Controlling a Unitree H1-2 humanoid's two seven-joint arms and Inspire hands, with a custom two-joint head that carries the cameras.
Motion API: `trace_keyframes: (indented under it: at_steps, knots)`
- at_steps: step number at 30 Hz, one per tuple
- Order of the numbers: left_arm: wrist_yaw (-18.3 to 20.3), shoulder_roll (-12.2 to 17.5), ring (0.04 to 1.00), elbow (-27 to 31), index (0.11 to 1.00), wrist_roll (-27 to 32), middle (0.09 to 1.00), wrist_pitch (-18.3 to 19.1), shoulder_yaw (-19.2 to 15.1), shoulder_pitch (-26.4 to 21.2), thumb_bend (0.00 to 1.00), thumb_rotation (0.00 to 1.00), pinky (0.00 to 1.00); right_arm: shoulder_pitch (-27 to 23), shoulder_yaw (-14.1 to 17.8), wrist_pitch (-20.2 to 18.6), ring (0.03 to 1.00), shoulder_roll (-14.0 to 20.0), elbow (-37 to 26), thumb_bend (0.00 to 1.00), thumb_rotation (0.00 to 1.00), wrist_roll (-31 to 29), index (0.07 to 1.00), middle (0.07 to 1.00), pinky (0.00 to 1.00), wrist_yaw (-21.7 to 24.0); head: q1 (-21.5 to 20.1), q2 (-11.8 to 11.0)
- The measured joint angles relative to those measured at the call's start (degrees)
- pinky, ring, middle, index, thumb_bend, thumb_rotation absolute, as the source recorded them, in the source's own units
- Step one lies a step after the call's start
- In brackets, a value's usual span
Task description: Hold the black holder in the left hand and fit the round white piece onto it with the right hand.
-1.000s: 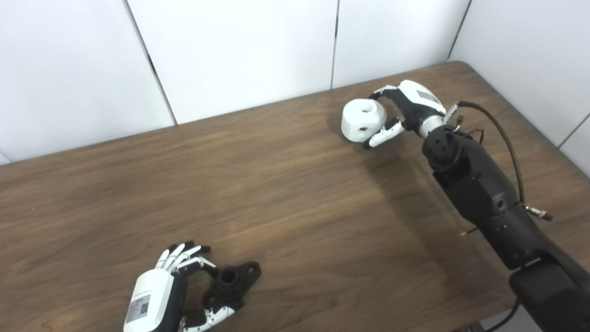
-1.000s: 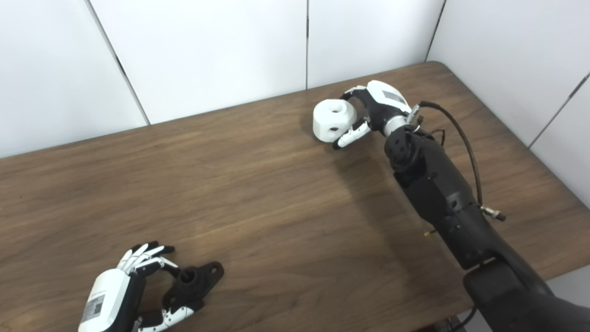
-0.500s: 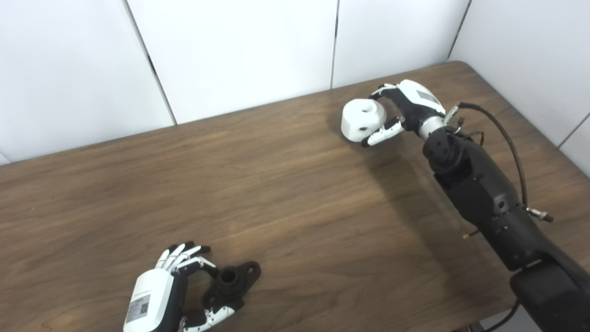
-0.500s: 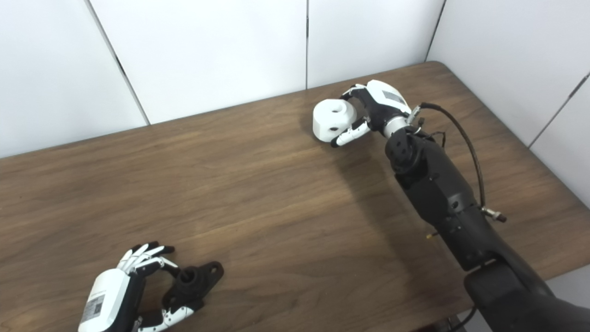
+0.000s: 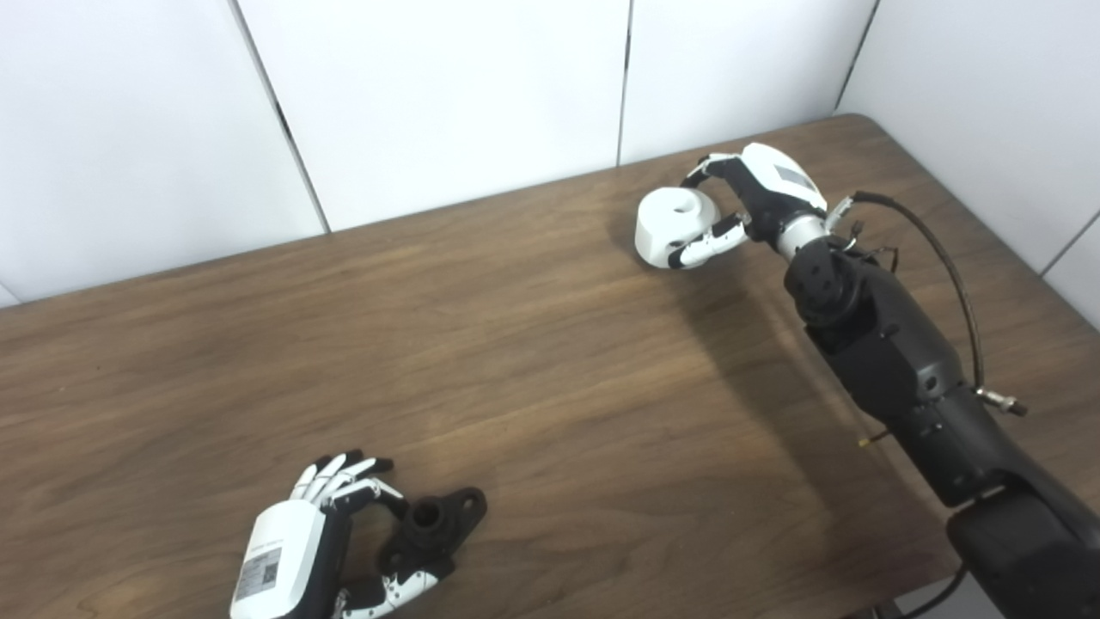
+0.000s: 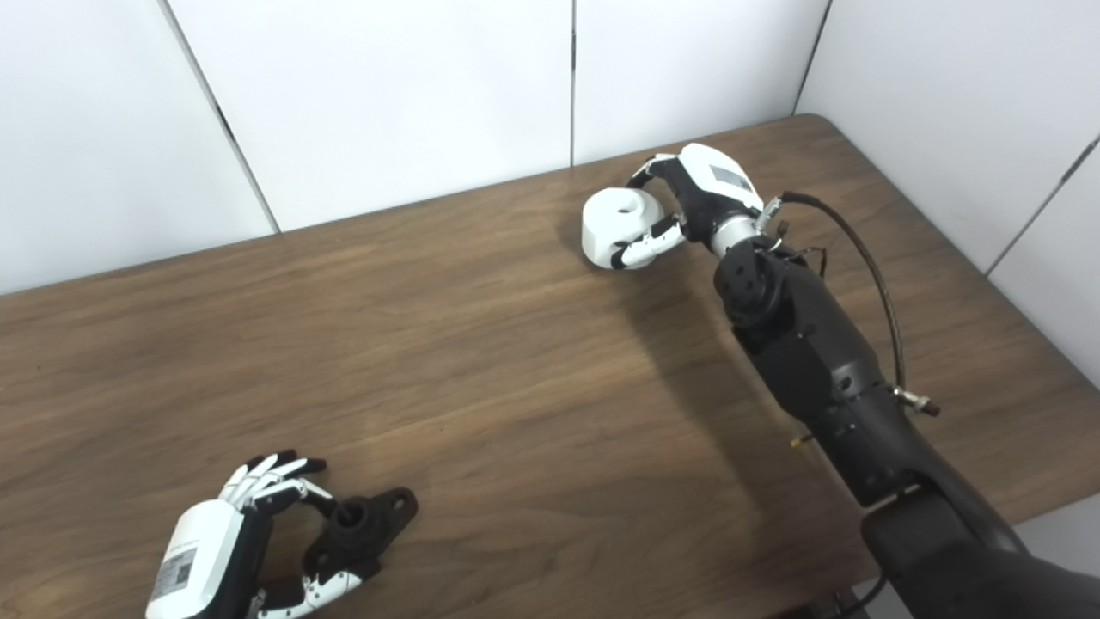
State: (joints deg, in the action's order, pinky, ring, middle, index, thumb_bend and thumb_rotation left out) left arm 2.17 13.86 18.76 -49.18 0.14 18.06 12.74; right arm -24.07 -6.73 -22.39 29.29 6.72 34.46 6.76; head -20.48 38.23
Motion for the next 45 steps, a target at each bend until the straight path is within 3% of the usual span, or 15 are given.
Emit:
trace_keyframes:
  at_steps: [23,38,39,45]
  knots:
    - [0.29,-0.24,0.891,0.43,0.485,-0.45,0.794,0.18,0.01,0.05,0.52,0.04,0.93,0.64,0.06,3.00,0.936,-0.31,1.89,0.83,0.16,-0.22,0.585,0.854,0.86,-2.48,0.53,0.44]
    - [0.81,-0.43,0.886,0.97,0.485,-0.63,0.793,0.87,0.02,0.08,0.52,0.04,0.93,0.63,-0.01,3.68,0.930,-0.28,1.97,0.82,0.18,-0.19,0.575,0.847,0.85,-2.41,0.97,0.61]
    - [0.81,-0.43,0.886,0.97,0.485,-0.64,0.794,0.87,0.03,0.07,0.52,0.04,0.93,0.63,-0.01,3.68,0.932,-0.29,1.97,0.60,0.16,-0.22,0.513,0.846,0.85,-2.38,0.97,0.62]
    - [0.93,-0.44,0.887,1.09,0.485,-0.71,0.795,1.30,0.10,0.06,0.52,0.04,0.93,0.56,-0.03,3.81,0.917,-0.28,1.99,0.53,0.14,-0.27,0.488,0.822,0.84,-2.31,1.06,0.70]
